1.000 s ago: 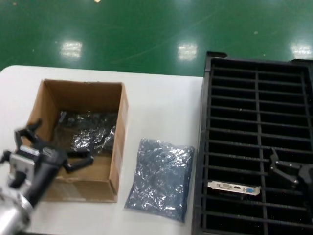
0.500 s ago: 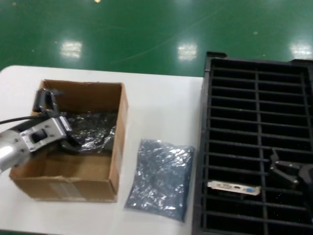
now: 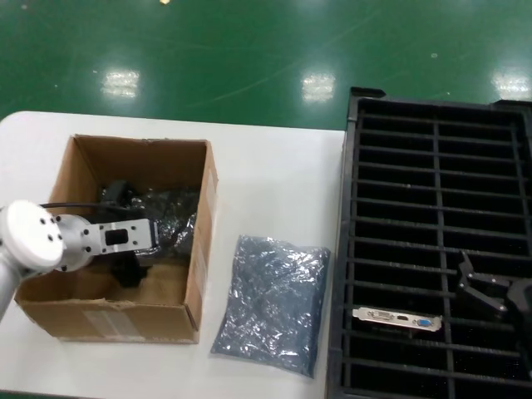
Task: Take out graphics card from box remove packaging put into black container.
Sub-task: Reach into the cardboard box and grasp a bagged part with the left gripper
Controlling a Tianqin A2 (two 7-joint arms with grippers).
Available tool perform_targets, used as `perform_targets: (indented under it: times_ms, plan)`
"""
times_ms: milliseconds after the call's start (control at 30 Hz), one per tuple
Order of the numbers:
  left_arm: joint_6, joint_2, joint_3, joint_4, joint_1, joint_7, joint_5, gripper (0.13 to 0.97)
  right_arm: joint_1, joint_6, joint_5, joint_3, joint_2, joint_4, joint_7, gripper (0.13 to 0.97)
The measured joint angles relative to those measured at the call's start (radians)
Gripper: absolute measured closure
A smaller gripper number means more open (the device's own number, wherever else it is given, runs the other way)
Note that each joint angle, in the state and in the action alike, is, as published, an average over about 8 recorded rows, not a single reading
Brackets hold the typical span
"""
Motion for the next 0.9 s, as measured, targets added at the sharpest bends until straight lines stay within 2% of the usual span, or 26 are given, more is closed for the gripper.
perform_targets:
  times_ms: [167,267,400,600,900]
  plan:
    - [0.049,0.026,0.016,0.091,-0.045,0.061,-0.012,0.136,0.000,0.000,0.000,0.000,0.000,0.000,0.000,0.129]
    - [0.052,0.035,0.017,0.133,-0.059,0.098,-0.022,0.137,0.000,0.000,0.000,0.000,0.000,0.000,0.000,0.129]
    - [0.019,0.053,0.005,0.198,-0.078,0.172,-0.048,0.170,0.000,0.000,0.000,0.000,0.000,0.000,0.000,0.129]
    - [-0.051,0.085,-0.034,0.291,-0.104,0.304,-0.107,0.218,0.000,0.000,0.000,0.000,0.000,0.000,0.000,0.129]
    - [-0.111,0.111,-0.081,0.372,-0.119,0.455,-0.179,0.357,0.000,0.000,0.000,0.000,0.000,0.000,0.000,0.129]
